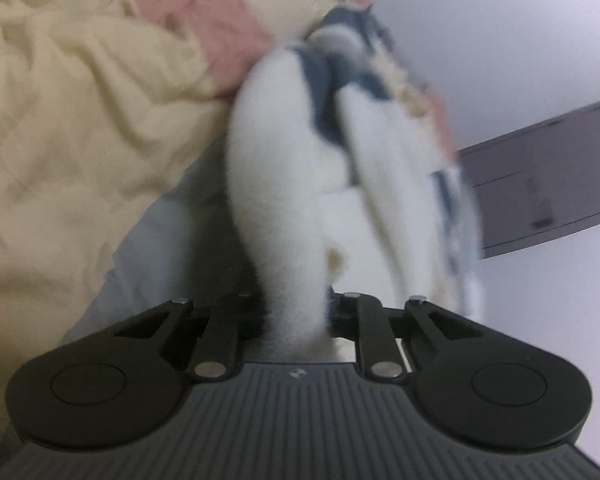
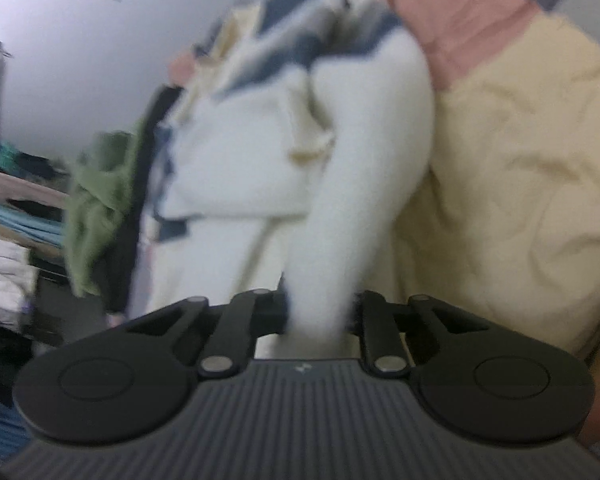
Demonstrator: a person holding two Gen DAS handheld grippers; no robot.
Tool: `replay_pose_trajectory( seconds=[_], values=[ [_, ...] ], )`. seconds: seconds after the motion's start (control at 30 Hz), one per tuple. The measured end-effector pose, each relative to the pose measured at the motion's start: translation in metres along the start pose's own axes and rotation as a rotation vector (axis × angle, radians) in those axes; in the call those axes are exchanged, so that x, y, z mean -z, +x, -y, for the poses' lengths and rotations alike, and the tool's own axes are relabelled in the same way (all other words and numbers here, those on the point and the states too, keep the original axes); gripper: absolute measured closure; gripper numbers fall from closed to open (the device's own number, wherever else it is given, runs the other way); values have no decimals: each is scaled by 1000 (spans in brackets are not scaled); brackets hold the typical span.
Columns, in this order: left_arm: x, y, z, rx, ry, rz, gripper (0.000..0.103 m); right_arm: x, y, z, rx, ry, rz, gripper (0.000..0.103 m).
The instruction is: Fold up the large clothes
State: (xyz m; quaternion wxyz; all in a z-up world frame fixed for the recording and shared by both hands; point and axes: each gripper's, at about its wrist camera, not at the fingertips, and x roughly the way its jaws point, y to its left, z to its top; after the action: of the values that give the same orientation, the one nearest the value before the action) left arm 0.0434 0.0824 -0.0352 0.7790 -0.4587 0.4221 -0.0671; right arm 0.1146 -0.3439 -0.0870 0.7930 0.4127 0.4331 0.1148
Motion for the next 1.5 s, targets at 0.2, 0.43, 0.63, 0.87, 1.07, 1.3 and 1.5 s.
replay_pose_trajectory(
  seconds=[0.2, 0.43, 0.63, 0.87, 1.07, 1.3, 1.5],
  values=[
    [-4, -51, 13, 203, -27, 59, 87, -21, -74, -9, -216, -41, 109, 87],
    [23, -116, 47, 341, 88, 106, 87, -22, -129, -24, -372, -81, 140, 87],
    [56, -164, 59, 441, 169, 147, 87, -9, -180, -23, -466, -141, 182, 87],
    [51, -156, 70, 421, 229, 174, 86, -24, -172, -31, -411, -180, 258, 85],
    [6, -113, 69, 379, 181, 173, 86, -60, -138, -36, -393, -118, 245, 83],
    [-62, -44, 92, 299, 182, 216, 86, -103, -95, -43, -364, -44, 291, 83],
    [-114, 24, 106, 211, 235, 212, 86, -149, -29, -38, -291, 76, 307, 83]
  ],
)
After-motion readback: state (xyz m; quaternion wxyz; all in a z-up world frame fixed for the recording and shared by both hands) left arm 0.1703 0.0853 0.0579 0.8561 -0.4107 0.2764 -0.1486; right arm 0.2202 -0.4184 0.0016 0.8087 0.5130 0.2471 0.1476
